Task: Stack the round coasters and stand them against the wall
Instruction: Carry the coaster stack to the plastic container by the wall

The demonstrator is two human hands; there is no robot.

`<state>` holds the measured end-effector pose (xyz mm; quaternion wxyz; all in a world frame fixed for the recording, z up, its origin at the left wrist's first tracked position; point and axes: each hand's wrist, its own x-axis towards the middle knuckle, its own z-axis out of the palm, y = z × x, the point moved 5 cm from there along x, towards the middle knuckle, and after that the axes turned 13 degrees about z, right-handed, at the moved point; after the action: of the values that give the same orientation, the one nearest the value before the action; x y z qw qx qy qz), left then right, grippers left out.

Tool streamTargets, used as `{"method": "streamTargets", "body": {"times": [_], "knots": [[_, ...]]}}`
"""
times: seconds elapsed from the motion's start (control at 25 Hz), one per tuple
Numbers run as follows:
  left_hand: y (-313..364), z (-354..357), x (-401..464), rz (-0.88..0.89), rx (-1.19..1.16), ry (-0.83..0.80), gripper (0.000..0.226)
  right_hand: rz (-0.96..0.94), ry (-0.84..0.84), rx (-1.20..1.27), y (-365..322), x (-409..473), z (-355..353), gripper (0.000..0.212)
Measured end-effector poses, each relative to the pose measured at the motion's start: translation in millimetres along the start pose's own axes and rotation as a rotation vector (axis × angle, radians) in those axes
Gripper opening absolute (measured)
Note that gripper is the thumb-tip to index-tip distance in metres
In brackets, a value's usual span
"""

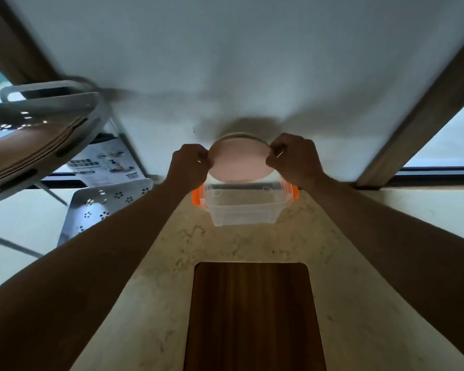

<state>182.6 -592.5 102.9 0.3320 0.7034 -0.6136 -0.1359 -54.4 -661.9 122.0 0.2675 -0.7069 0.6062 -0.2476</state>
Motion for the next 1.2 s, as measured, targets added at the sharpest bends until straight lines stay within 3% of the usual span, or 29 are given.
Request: {"method": "streamTargets", "body": {"times": [0.16,0.4,0.8,1.2], "knots": [[-19,40,17,0.129,0.232,-0.021,0.013,0.017,0.032,-0.072,33,16,33,0.019],[-39,72,17,0.162,0.486,-0.002,0.018,-0.004,0.071,-0.198,59,27,66,0.017],[-37,74,10,0.162,0.409,0.082,0.020,-0.095,0.223,-0.299,62,26,74,0.018],[-35,75,11,0.173,0.391,0.078,0.017,-0.103,0.236,-0.384,59,27,77,0.025]]}}
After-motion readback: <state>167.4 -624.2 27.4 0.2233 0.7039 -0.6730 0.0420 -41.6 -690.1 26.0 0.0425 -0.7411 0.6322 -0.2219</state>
